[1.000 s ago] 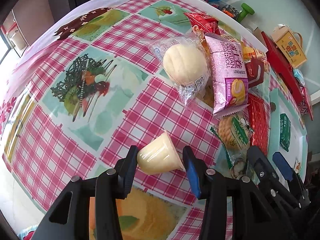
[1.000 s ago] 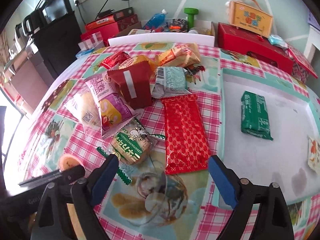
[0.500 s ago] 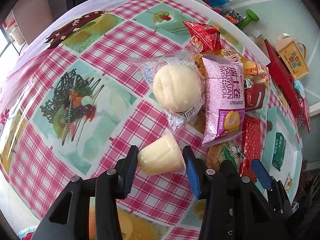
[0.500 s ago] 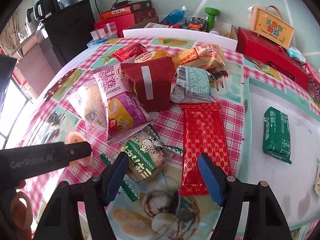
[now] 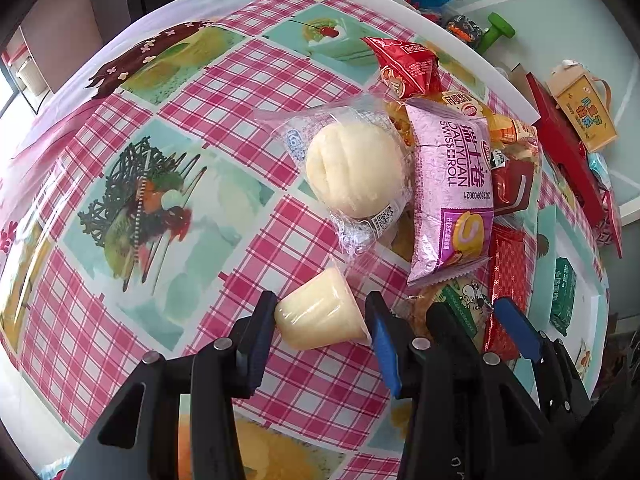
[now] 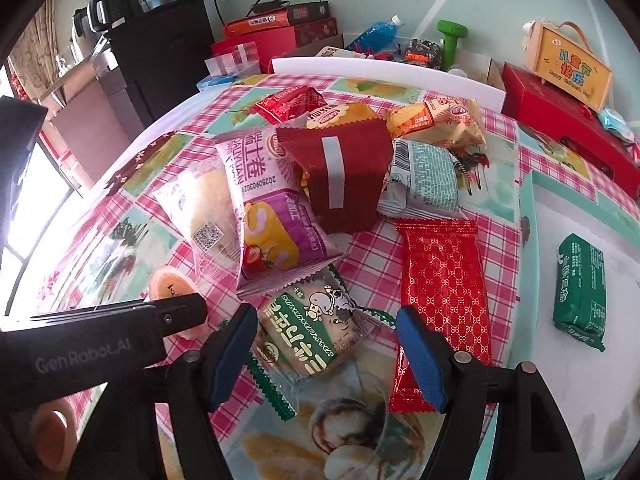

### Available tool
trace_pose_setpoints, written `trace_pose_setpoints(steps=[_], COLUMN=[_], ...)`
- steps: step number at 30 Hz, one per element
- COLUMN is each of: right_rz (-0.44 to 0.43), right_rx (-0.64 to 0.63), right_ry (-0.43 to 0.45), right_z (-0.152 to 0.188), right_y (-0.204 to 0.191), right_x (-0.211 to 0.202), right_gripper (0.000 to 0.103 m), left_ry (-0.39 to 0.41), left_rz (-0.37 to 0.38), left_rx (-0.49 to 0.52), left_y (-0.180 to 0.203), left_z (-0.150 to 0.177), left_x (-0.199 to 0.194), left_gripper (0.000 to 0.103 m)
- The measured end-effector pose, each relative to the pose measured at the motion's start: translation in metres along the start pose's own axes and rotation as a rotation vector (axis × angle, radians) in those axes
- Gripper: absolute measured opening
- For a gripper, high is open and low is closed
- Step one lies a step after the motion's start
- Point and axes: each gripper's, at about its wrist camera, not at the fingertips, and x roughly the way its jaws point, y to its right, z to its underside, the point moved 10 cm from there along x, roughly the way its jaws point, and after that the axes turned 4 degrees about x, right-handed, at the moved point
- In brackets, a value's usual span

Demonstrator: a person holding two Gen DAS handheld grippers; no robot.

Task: Organize snacks
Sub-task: 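Grasp the pudding cup with the left tool while the right grasps the cookie packet, then lower the pudding cup into the tray, open left tool while right releases cookie packet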

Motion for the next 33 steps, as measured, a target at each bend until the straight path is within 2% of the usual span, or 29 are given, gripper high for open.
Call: trace_pose_setpoints(steps=[3, 8, 16, 18, 22, 25, 33], right_rz=[-0.008, -0.031, -0.007, -0.006, -0.01, -0.002, 0.012], right_rx=[0.015, 0.007, -0.023, -0.024, -0.034, -0.04, -0.044], right_ry=[-0.011, -0.051, -0.07, -0.069, -0.054, -0.048, -0.039], right_z=[0.002, 0.009, 0.013, 0.014, 0.012, 0.011, 0.01], right_y=[0.001, -0.005, -0.009, -0.01, -0.014, -0.015, -0.017], right_x=[0.002, 0.001, 0.004, 0.004, 0.001, -0.001, -0.005], right_gripper=[0.075, 0.075, 0.074, 0.072, 0.061, 0.059, 0.055], left_ry=[-0.001, -0.002, -0.001, -0.001, 0.0, 0.001, 0.004], left_rz=[0.002, 0.01, 0.008, 0.008, 0.006, 0.01, 0.03], left_rx=[-0.002, -0.013, -0.009, -0.008, -0.007, -0.001, 0.011], left_y=[0.002, -0.005, -0.007, -0.007, -0.005, -0.002, 0.006], left_z=[-0.007, 0.004, 0.005, 0.004, 0.004, 0.004, 0.003], left_x=[0.002, 0.001, -0.001, -0.001, 0.0, -0.001, -0.003], left_gripper=[0.047, 0.047, 0.047, 0.047, 0.047, 0.043, 0.042])
